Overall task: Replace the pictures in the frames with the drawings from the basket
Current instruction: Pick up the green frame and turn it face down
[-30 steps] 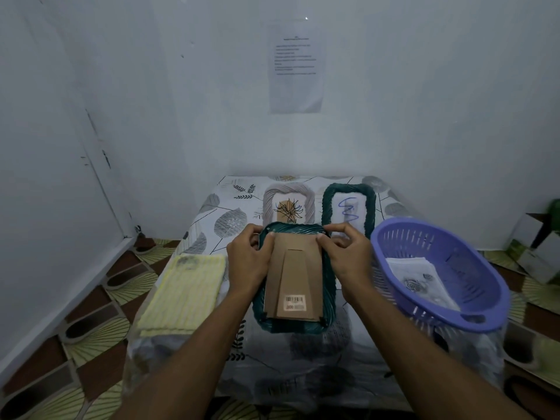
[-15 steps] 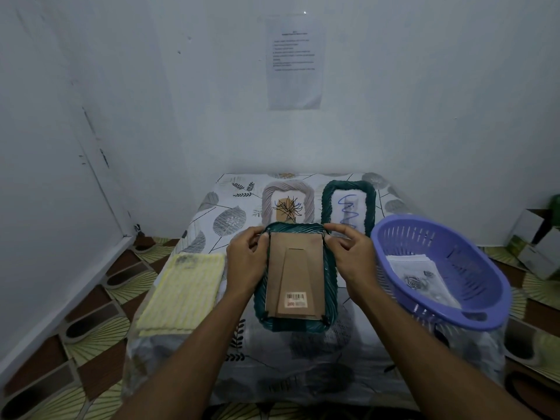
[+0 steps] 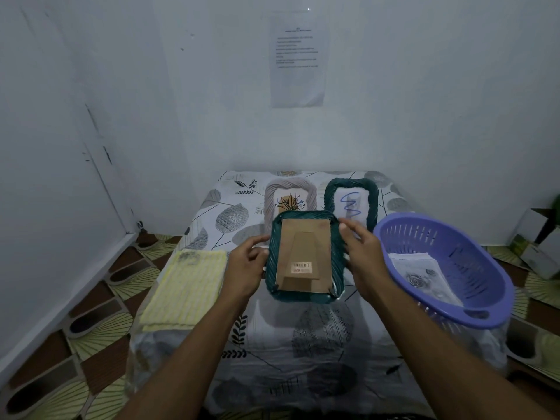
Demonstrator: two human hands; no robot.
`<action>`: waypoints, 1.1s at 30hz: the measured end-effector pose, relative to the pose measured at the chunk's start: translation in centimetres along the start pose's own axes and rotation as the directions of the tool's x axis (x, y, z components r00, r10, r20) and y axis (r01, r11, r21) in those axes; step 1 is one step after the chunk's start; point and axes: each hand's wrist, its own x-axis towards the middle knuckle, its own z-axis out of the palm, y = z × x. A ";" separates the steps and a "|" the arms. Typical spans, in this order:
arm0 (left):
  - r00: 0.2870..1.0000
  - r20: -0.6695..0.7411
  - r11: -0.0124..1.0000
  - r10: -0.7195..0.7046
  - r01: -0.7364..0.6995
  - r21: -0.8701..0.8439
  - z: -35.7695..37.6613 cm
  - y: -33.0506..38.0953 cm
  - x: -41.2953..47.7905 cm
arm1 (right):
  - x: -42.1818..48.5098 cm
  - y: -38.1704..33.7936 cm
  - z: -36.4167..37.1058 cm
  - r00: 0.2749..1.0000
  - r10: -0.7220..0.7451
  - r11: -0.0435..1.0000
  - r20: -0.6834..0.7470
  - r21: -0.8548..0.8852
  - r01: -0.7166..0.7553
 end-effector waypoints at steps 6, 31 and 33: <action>0.997 -0.052 0.997 0.060 -0.057 0.057 0.2 -0.1 0.7 | -2.2 2.6 -1.4 0.983 0.062 0.992 0.175 -0.117 -0.042; 0.971 0.240 0.997 -0.003 -0.014 0.070 -0.3 -1.2 -0.4 | -1.6 2.9 -2.7 0.953 0.045 0.960 0.301 -0.278 0.042; 0.969 0.245 0.998 -0.007 -0.007 0.056 -0.3 -1.4 -0.4 | -1.6 2.8 -2.8 0.953 0.046 0.959 0.300 -0.280 0.042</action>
